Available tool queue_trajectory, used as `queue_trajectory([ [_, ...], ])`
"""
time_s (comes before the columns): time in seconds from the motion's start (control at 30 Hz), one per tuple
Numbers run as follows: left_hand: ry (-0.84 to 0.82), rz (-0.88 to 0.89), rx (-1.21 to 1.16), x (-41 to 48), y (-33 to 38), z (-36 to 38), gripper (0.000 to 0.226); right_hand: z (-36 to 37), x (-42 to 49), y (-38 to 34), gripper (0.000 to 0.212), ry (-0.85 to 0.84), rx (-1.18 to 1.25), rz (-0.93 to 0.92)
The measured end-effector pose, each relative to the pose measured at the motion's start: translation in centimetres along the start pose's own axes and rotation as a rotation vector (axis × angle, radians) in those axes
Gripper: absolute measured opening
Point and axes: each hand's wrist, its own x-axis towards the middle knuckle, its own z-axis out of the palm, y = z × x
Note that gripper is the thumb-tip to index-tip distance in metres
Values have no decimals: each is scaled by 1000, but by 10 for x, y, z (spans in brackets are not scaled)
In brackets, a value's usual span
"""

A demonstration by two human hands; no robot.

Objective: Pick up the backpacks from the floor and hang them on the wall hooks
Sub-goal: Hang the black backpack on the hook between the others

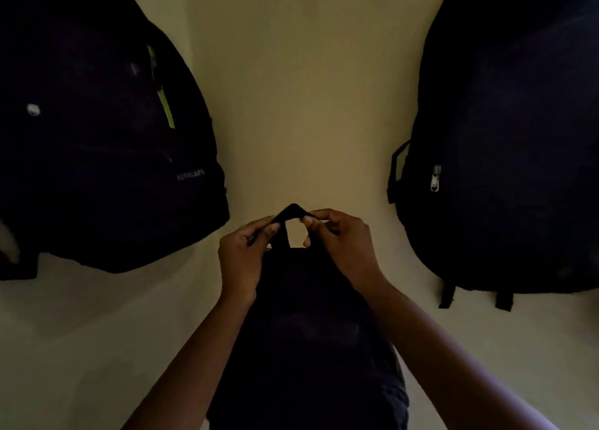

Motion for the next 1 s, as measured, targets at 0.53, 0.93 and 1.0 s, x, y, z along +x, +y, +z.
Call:
queue_trajectory([
  [0.53, 127, 421, 274, 288, 28, 77, 22, 26, 297, -38, 21, 164, -236, -282],
  [0.93, 212, 691, 375, 432, 105, 116, 25, 16, 434, -122, 26, 413, -609, -593],
  [1.0, 225, 728, 375, 448, 118, 121, 26, 14, 446, -135, 27, 459, -624, -624],
])
